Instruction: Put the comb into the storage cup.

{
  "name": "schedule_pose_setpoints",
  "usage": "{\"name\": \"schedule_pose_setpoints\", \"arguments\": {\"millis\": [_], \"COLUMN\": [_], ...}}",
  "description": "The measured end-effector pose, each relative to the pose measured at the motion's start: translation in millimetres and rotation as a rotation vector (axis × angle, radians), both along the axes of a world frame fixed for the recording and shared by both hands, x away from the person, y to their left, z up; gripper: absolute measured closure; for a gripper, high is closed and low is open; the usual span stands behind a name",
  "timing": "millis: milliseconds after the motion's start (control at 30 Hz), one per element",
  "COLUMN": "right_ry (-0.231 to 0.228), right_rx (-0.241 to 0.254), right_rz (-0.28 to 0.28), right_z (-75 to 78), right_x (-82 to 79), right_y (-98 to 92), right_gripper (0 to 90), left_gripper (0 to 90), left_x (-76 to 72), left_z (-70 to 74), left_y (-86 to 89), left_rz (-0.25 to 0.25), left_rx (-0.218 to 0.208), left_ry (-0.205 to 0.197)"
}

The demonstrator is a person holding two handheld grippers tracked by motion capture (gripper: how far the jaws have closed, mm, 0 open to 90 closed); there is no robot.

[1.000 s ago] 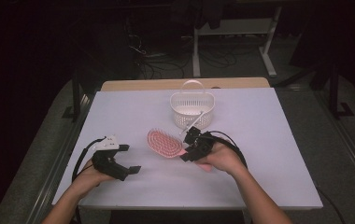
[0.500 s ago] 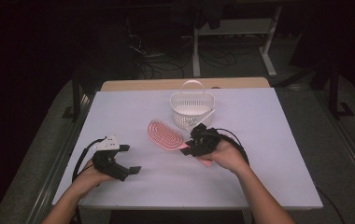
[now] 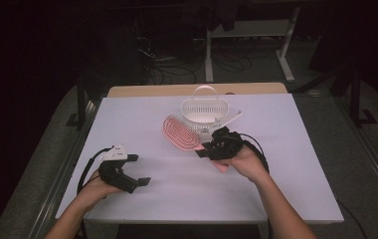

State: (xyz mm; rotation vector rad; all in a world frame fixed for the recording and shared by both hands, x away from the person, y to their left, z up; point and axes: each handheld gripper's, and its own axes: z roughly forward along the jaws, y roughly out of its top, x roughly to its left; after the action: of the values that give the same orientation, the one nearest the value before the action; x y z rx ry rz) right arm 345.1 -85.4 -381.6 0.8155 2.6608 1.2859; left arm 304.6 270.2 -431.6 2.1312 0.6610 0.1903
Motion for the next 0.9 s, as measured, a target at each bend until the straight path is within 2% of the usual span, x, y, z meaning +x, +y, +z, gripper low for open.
{"name": "schedule_pose_setpoints", "arguments": {"millis": [367, 900], "right_ry": [-0.027, -0.088], "right_rx": [0.085, 0.172], "right_rz": [-0.036, -0.107], "right_z": [7.1, 26.3], "right_x": [3.7, 17.3], "right_y": [-13.4, -29.9], "right_gripper": [68.9, 68.8], "left_gripper": [0.0, 0.0], "left_x": [-0.1, -0.7], "left_z": [0.5, 0.5], "left_y": [0.1, -0.8], "left_rz": [0.001, -0.002], "left_rx": [-0.001, -0.003], "left_ry": [-0.001, -0.003]}}
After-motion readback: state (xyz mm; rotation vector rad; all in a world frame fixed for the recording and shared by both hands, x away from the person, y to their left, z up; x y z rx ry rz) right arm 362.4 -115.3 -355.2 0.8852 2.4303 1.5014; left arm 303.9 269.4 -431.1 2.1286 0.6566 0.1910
